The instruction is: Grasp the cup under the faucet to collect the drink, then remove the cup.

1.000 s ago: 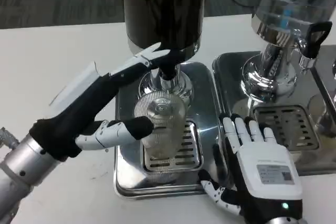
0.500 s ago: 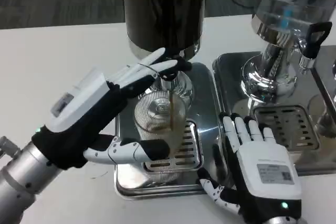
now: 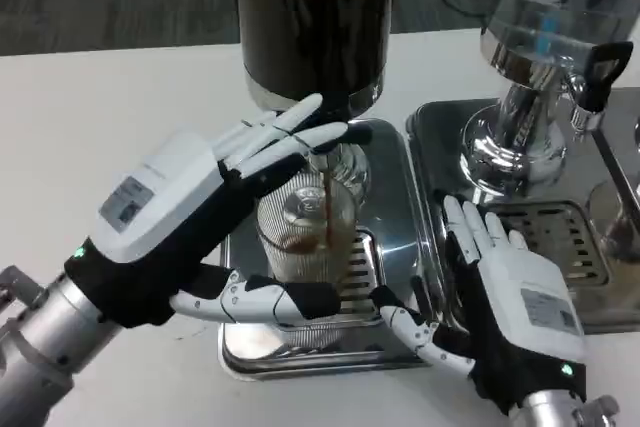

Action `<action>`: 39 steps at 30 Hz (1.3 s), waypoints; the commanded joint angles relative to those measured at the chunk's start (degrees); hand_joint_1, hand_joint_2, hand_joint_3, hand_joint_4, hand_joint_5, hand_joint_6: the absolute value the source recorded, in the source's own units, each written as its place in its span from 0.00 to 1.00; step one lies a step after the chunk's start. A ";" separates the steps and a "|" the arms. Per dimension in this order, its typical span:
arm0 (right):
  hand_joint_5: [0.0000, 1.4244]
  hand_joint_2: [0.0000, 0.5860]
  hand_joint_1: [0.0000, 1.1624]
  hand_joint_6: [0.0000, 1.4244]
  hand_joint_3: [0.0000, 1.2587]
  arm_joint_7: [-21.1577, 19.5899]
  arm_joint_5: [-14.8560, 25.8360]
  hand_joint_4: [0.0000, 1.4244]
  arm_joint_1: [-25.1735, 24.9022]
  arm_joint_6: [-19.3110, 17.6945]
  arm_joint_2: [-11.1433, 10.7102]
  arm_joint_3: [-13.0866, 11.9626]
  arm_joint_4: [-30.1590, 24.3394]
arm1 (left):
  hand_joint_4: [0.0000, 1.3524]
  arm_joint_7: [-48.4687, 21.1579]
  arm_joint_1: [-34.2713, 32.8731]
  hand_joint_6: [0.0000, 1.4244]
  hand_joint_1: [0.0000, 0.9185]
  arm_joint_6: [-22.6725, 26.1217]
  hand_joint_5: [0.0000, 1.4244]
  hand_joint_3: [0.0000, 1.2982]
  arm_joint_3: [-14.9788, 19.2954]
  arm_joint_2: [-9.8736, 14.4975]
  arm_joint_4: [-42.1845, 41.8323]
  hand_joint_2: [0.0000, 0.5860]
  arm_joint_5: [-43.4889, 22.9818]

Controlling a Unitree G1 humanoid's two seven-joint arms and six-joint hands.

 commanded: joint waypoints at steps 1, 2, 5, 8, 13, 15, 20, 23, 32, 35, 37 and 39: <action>0.00 0.39 0.29 0.00 0.00 4.23 4.49 0.00 -3.09 -0.15 0.72 -1.41 0.60 | 0.01 -1.73 2.24 0.10 0.00 0.07 0.15 0.14 -2.84 1.54 0.18 0.21 3.38; 0.00 0.39 0.29 0.00 0.00 4.91 4.76 0.00 -3.76 0.02 0.66 -1.47 0.78 | 0.01 -1.59 2.27 0.10 0.00 0.15 0.15 0.14 -2.91 1.63 0.09 0.21 3.31; 0.00 0.39 0.31 0.00 0.00 6.76 6.35 0.00 -4.85 -0.59 0.45 -1.75 0.96 | 0.01 -0.99 2.36 0.10 0.00 0.31 0.15 0.14 -3.09 2.01 0.07 0.22 3.21; 0.00 0.39 0.31 0.00 0.00 8.23 9.49 0.00 -4.41 -2.78 -0.26 -2.30 -0.27 | 0.01 -0.62 2.60 0.10 0.00 0.26 0.15 0.14 -3.47 2.47 -0.15 0.21 3.60; 0.00 0.40 0.34 0.00 0.00 10.27 11.10 0.00 -5.11 -3.03 -0.65 -2.05 0.40 | 0.00 -0.24 3.32 0.10 0.00 0.54 0.15 0.14 -4.01 3.05 -0.70 0.21 4.14; 0.00 0.40 0.34 0.00 0.00 10.54 11.88 0.00 -4.60 -3.27 -0.60 -2.45 -0.54 | 0.00 -0.31 3.61 0.10 0.00 1.22 0.15 0.14 -4.16 2.98 -1.44 0.22 3.97; 0.00 0.39 0.36 0.00 0.00 10.71 11.52 0.00 -5.16 -2.84 -0.73 -2.13 -0.63 | 0.00 0.18 4.06 0.09 0.00 1.91 0.15 0.14 -4.34 2.90 -2.00 0.27 4.14; 0.00 0.40 0.37 0.01 0.00 10.75 12.03 0.00 -6.13 -2.90 -0.64 -2.80 -0.08 | 0.00 0.41 3.96 0.09 0.00 2.48 0.15 0.14 -4.53 2.78 -2.22 0.27 4.16; 0.00 0.40 0.37 0.01 0.00 13.04 15.04 0.00 -7.04 -2.93 0.44 -2.82 0.45 | 0.00 0.65 4.16 0.09 0.00 2.91 0.15 0.16 -4.83 3.24 -2.02 0.26 4.02; 0.00 0.39 0.37 0.01 0.00 13.46 15.73 0.00 -8.05 -2.83 0.90 -2.99 1.14 | 0.01 0.82 4.32 0.09 0.00 3.14 0.15 0.16 -4.87 3.20 -2.08 0.26 4.22; 0.00 0.39 0.36 0.01 0.00 13.66 16.01 0.00 -9.04 -2.70 1.04 -3.15 1.89 | 0.01 1.05 4.62 0.09 0.00 3.25 0.15 0.16 -4.83 3.22 -2.20 0.26 4.33; 0.00 0.39 0.36 0.01 0.00 13.75 16.32 0.00 -9.71 -2.93 1.13 -3.08 2.39 | 0.01 1.29 4.93 0.09 0.00 3.36 0.15 0.17 -4.79 3.25 -2.37 0.26 4.34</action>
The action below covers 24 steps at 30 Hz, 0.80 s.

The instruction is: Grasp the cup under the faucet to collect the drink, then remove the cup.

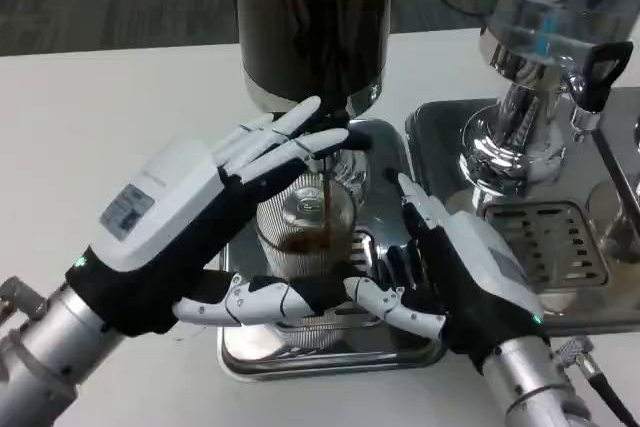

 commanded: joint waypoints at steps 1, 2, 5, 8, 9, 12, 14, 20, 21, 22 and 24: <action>0.00 0.39 0.36 0.01 0.00 0.53 1.26 0.00 -1.84 -0.45 0.05 -0.42 1.60 | 0.01 -2.61 2.87 0.09 0.00 0.39 0.15 0.17 -2.25 1.46 0.49 0.26 4.03; 0.00 0.39 0.36 0.01 0.00 0.58 1.54 0.00 -2.02 -0.60 0.08 -0.32 1.91 | 0.01 -2.53 3.00 0.09 0.00 0.49 0.15 0.17 -2.22 1.45 0.35 0.26 4.07; 0.00 0.39 0.36 0.01 0.00 0.69 1.86 0.00 -2.23 -0.94 0.02 -0.07 2.61 | 0.01 -2.41 3.23 0.09 0.00 0.74 0.15 0.17 -2.16 1.45 0.19 0.26 4.09; 0.00 0.39 0.36 0.01 0.00 1.08 2.21 0.00 -2.50 -1.14 -0.12 -0.06 3.03 | 0.01 -2.35 3.29 0.09 0.00 0.94 0.15 0.17 -2.21 1.41 0.05 0.27 4.20; 0.00 0.39 0.36 0.01 0.00 1.08 2.05 0.00 -2.59 -1.21 -0.20 0.07 3.01 | 0.01 -2.45 3.32 0.09 0.00 0.92 0.15 0.17 -2.26 1.43 0.20 0.30 3.87; 0.00 0.39 0.36 0.01 0.00 1.09 1.79 0.00 -2.87 -1.56 -0.42 0.42 3.09 | 0.01 -2.42 3.46 0.08 0.00 0.82 0.15 0.17 -2.27 1.42 0.63 0.30 3.41; 0.00 0.39 0.36 0.01 0.00 0.80 2.11 0.00 -2.97 -1.84 -0.32 0.32 3.41 | 0.01 -1.98 3.67 0.08 0.00 0.84 0.15 0.17 -1.94 1.44 0.87 0.31 3.69; 0.00 0.39 0.37 0.01 0.00 0.62 2.25 0.00 -2.57 -2.33 -0.24 0.23 3.60 | 0.00 -0.84 4.46 0.08 0.00 1.34 0.15 0.17 -1.12 1.76 0.76 0.27 4.39; 0.00 0.39 0.37 0.01 0.00 0.76 2.26 0.00 -2.56 -2.29 -0.28 0.24 3.54 | 0.00 -0.43 4.60 0.08 0.00 1.44 0.15 0.17 -0.78 1.65 0.68 0.27 4.44; 0.00 0.39 0.37 0.01 0.00 0.76 2.39 0.00 -2.52 -2.42 -0.25 0.20 3.54 | 0.00 -0.10 4.66 0.07 0.00 1.51 0.15 0.16 -0.56 1.56 0.65 0.28 4.50; 0.00 0.39 0.37 0.01 0.00 0.42 2.38 0.00 -2.45 -2.81 -0.21 0.21 3.65 | 0.00 1.32 4.91 0.06 0.00 1.26 0.14 0.16 0.24 1.31 0.56 0.29 5.10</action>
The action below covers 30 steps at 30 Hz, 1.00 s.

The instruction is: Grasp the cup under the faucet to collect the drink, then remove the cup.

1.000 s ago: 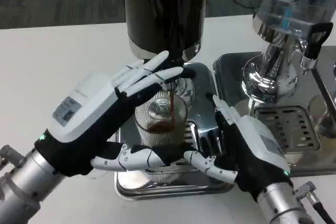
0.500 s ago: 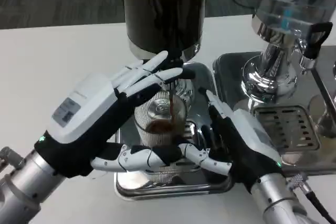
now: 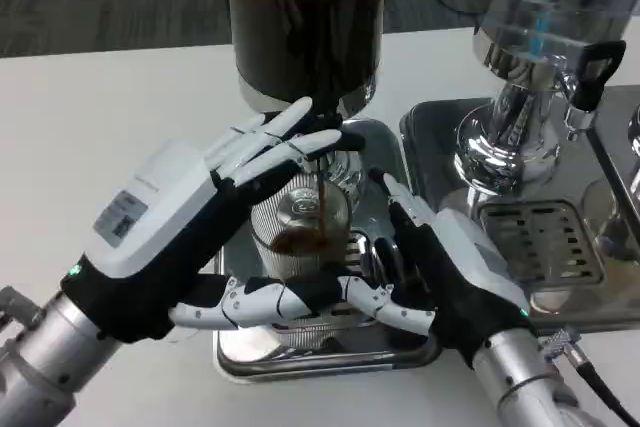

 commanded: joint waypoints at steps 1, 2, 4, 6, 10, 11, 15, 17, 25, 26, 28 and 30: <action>0.00 0.39 0.37 0.01 0.00 -0.50 0.53 0.00 0.10 -1.36 -0.08 -0.26 0.19 | 0.00 -0.24 3.03 0.06 0.00 0.58 0.13 0.15 -0.11 1.15 1.28 0.29 4.81; 0.00 0.39 0.37 0.01 0.00 -0.57 0.38 0.00 0.08 -1.38 -0.12 -0.20 0.20 | 0.00 0.83 3.27 0.05 0.00 0.37 0.12 0.15 0.41 0.90 1.24 0.29 5.25; 0.00 0.39 0.37 0.01 0.00 -0.61 -0.03 0.00 -0.01 -1.35 -0.26 -0.11 0.17 | 0.00 3.38 3.98 0.03 0.00 0.43 0.10 0.13 1.78 0.31 1.08 0.29 6.10; 0.00 0.39 0.37 0.01 0.00 -0.31 0.41 0.00 -0.12 -1.31 -0.14 -0.29 0.38 | 0.00 5.33 4.55 0.01 0.00 0.83 0.09 0.11 2.88 -0.11 0.99 0.29 6.71; 0.00 0.39 0.37 0.01 0.00 -0.54 0.29 0.00 -0.09 -1.27 -0.04 -0.36 0.17 | 0.00 8.81 6.02 0.00 0.00 2.64 0.05 0.06 5.49 -1.51 0.60 0.29 8.02; 0.00 0.39 0.36 0.01 0.00 -0.31 0.44 0.00 -0.20 -1.18 -0.04 -0.41 0.25 | 0.00 9.22 6.15 0.00 0.00 2.79 0.04 0.04 5.89 -1.83 0.55 0.29 8.23; 0.00 0.39 0.37 0.01 0.00 0.82 1.21 0.00 -0.34 -0.93 -0.09 -0.34 0.42 | 0.00 13.80 8.44 0.00 0.00 3.69 0.00 0.00 10.36 -2.97 0.05 0.29 8.95; 0.00 0.39 0.37 0.01 0.00 0.66 1.67 0.00 -0.24 -1.61 -0.07 -0.20 0.66 | 0.00 15.42 10.30 0.00 0.00 3.94 0.00 0.00 12.41 -3.45 0.21 0.28 8.45; 0.00 0.39 0.38 0.02 0.00 0.57 1.46 0.00 -0.44 -1.98 -0.35 0.12 0.82 | 0.03 22.86 18.47 0.03 0.00 7.60 0.09 0.06 17.04 -8.05 1.12 0.28 9.95; 0.00 0.39 0.38 0.02 0.00 0.65 1.70 0.00 -0.48 -2.16 -0.36 0.04 1.05 | 0.07 24.80 19.78 0.05 0.00 8.62 0.11 0.08 17.66 -9.04 1.02 0.27 11.31; 0.00 0.39 0.38 0.02 0.00 0.81 1.74 0.00 -0.69 -2.65 -0.48 0.21 1.23 | 0.07 26.29 21.43 0.07 0.00 10.95 0.08 0.01 17.88 -9.97 0.48 0.23 13.31; 0.00 0.39 0.38 0.02 0.00 0.98 1.60 0.00 -0.73 -2.80 -0.36 0.63 1.16 | 0.01 24.01 22.22 0.04 0.00 14.78 0.04 0.00 16.90 -9.60 -0.39 0.21 14.69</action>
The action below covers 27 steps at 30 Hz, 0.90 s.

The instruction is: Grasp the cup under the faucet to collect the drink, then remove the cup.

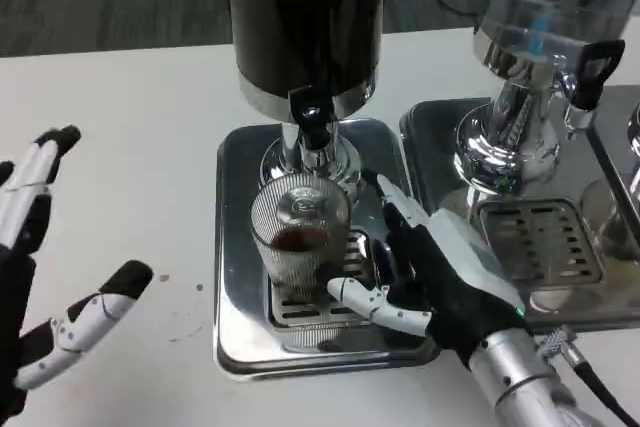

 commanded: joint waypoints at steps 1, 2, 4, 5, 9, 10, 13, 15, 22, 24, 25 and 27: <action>0.00 0.39 0.38 0.02 0.00 0.54 0.48 0.00 -0.26 -1.54 -0.11 0.58 0.46 | 0.00 -2.57 2.47 0.01 0.00 8.00 0.01 0.00 -1.33 0.09 -1.78 0.20 4.04; 0.00 0.39 0.38 0.02 0.00 0.75 0.79 0.00 0.15 -1.37 0.02 0.58 0.24 | 0.00 -4.10 2.63 0.00 0.00 10.26 0.00 0.00 -2.12 0.46 -2.29 0.18 5.08; 0.00 0.39 0.38 0.03 0.00 0.94 1.63 0.00 0.91 -1.29 0.33 0.33 -0.09 | 0.00 -7.34 2.48 0.00 0.00 14.17 0.00 0.00 -4.04 1.05 -2.58 0.13 6.33; 0.00 0.39 0.38 0.03 0.00 1.08 1.63 0.00 0.95 -1.07 0.34 0.44 -0.16 | 0.00 -8.68 2.37 0.00 0.00 15.64 0.00 0.00 -4.85 1.29 -2.61 0.10 6.50; 0.00 0.38 0.39 0.04 0.00 0.56 3.30 0.00 0.88 -1.65 1.58 0.52 0.52 | 0.00 -13.07 1.25 0.00 0.00 20.78 0.00 0.00 -8.48 2.73 -2.32 0.00 8.53; 0.00 0.38 0.39 0.05 0.00 0.26 3.17 0.00 0.89 -1.68 1.75 0.68 0.37 | 0.00 -13.32 0.97 0.00 0.00 21.76 0.00 0.00 -9.22 2.95 -2.25 0.00 8.97; 0.00 0.37 0.41 0.05 0.00 -0.44 2.24 0.00 0.26 -1.51 2.25 1.33 1.14 | 0.00 -12.75 0.67 0.00 0.00 24.09 0.00 0.00 -10.39 2.65 -2.14 0.00 9.17; 0.00 0.36 0.43 0.05 0.00 -1.03 2.06 0.00 -0.24 -1.86 2.65 1.55 1.80 | 0.00 -11.26 0.94 0.00 0.00 24.48 0.00 0.00 -10.51 1.93 -2.18 0.01 8.13; 0.00 0.36 0.48 0.10 0.00 -4.19 2.67 0.00 -1.90 -4.61 4.55 1.79 6.02 | 0.00 -8.86 1.42 0.00 0.00 23.12 0.00 0.00 -10.88 1.93 -1.94 0.07 5.48; 0.00 0.36 0.48 0.10 0.00 -5.12 2.31 0.00 -2.84 -5.71 4.89 2.21 7.76 | 0.00 -8.69 1.31 0.00 0.00 22.64 0.00 0.00 -11.21 1.87 -1.44 0.09 4.67; 0.00 0.36 0.48 0.10 0.00 -5.46 2.39 0.00 -3.17 -6.26 5.07 2.26 8.50 | 0.00 -8.48 1.15 0.00 0.00 22.20 0.00 0.00 -11.54 1.88 -0.80 0.09 4.38; 0.00 0.35 0.49 0.11 0.00 -6.72 3.08 0.00 -3.49 -7.76 5.90 1.94 10.48 | 0.00 -8.06 0.81 0.00 0.00 21.49 0.00 0.00 -12.11 1.97 0.39 0.09 4.22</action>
